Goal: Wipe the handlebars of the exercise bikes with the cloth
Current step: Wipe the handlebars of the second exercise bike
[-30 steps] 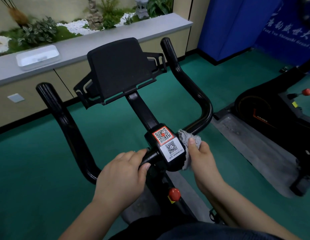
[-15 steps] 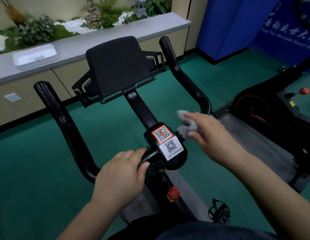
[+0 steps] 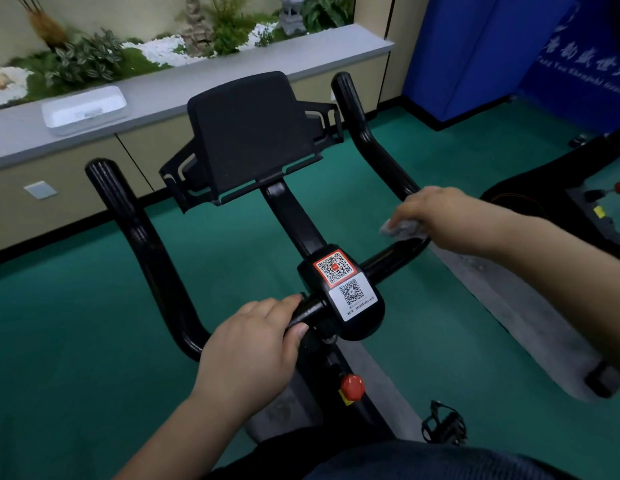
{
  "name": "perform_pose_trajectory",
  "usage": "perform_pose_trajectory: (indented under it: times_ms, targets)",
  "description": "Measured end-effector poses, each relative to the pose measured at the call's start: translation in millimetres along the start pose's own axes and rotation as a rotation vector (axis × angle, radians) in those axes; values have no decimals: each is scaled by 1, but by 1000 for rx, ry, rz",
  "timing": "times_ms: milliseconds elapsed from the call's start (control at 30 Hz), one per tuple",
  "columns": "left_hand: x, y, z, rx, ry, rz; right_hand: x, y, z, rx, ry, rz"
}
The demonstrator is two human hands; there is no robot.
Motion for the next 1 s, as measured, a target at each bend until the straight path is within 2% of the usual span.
perform_pose_trajectory:
  times_ms: [133,233,367,567,767,833,1000]
  targets:
    - [0,-1,0,8,-1,-8,-4,-27,8,218,-40,-63]
    - [0,0,-1,5,-6,-9,-2,-36,0,373,-13,33]
    - [0,0,0,15,-12,10,-5,-14,0,188,-16,-36]
    - [0,1,1,-3,-19,-9,3,-33,31,338,-42,-97]
    - [0,0,0,1,-25,1,-6,-83,70,514,-79,-55]
    - [0,-1,0,5,-21,-3,1,-91,79,511,-37,-38]
    - [-1,0,0,5,-16,-16,5,-71,62,430,-65,28]
Point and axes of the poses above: each hand's wrist, its own z-axis towards the middle knuckle, its own y-axis out of the palm, x = y × z, the point moved 8 cm from there along z, towards the middle knuckle, and after that the axes turned 15 degrees about -x, right-handed, at the moved point
